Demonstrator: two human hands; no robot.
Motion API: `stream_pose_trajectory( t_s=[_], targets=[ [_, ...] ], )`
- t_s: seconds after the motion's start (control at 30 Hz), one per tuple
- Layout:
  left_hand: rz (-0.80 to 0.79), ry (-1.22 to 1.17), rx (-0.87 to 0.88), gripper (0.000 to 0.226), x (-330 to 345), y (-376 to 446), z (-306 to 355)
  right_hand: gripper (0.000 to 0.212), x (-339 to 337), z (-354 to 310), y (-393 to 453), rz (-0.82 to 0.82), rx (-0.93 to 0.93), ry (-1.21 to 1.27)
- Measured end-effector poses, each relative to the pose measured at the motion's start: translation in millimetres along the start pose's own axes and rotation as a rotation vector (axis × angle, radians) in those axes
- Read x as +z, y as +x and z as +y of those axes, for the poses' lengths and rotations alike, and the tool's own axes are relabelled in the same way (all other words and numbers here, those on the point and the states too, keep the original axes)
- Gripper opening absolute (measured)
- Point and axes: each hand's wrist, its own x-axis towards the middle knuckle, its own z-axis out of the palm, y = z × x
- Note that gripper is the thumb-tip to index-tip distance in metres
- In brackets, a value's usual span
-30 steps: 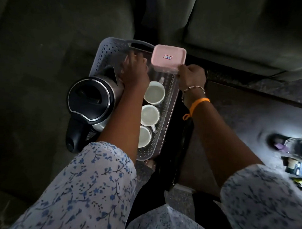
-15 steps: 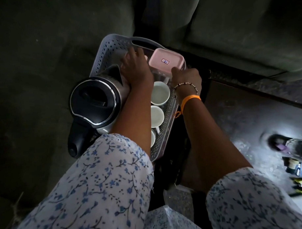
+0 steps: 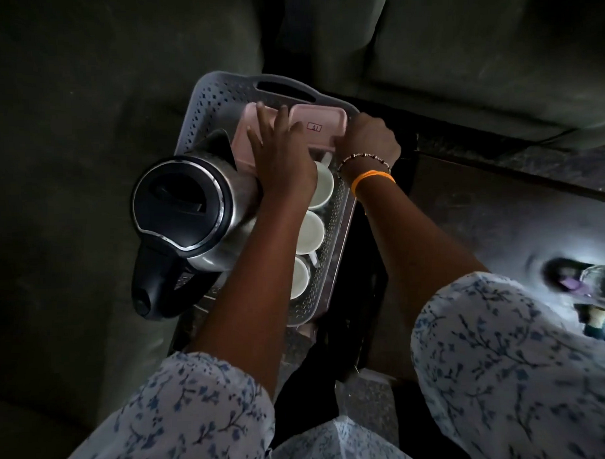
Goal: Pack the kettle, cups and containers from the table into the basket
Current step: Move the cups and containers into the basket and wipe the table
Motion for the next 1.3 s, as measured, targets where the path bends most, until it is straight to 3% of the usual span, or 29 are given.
stream_pose_trajectory(
  t_s=[0.17, 0.4, 0.57, 0.8, 1.03, 1.2, 1.3],
  targets=[
    [0.016, -0.152, 0.031, 0.049, 1.3, -15.6, 11.3, 0.029, -2.0, 3.0, 5.0, -0.007, -0.181, -0.046],
    [0.198, -0.529, 0.040, 0.041, -0.3, -58.1, 47.9, 0.030, -22.1, 68.6, -37.5, -0.044, -0.080, 0.355],
    [0.061, -0.696, -0.020, 0.038, 31.2, -108.8, 100.8, 0.016, -28.2, 153.2, -82.7, -0.082, 0.037, 0.558],
    [-0.282, -0.594, 0.078, 0.032, 107.8, -195.4, 185.1, 0.016, -12.8, 310.9, -136.6, -0.104, 0.292, 0.567],
    [-0.537, -0.461, 0.202, 0.026, 172.1, -243.2, 269.9, 0.015, -9.6, 466.4, -163.4, 0.001, 0.615, 0.600],
    [-0.558, -0.243, 0.334, 0.033, 213.7, -255.7, 320.9, 0.015, -10.8, 539.1, -156.3, 0.061, 0.694, 0.656],
    [-0.552, -0.076, 0.437, 0.049, 234.9, -256.6, 339.6, 0.028, -11.5, 562.9, -146.2, 0.069, 0.581, 0.631]
  ],
)
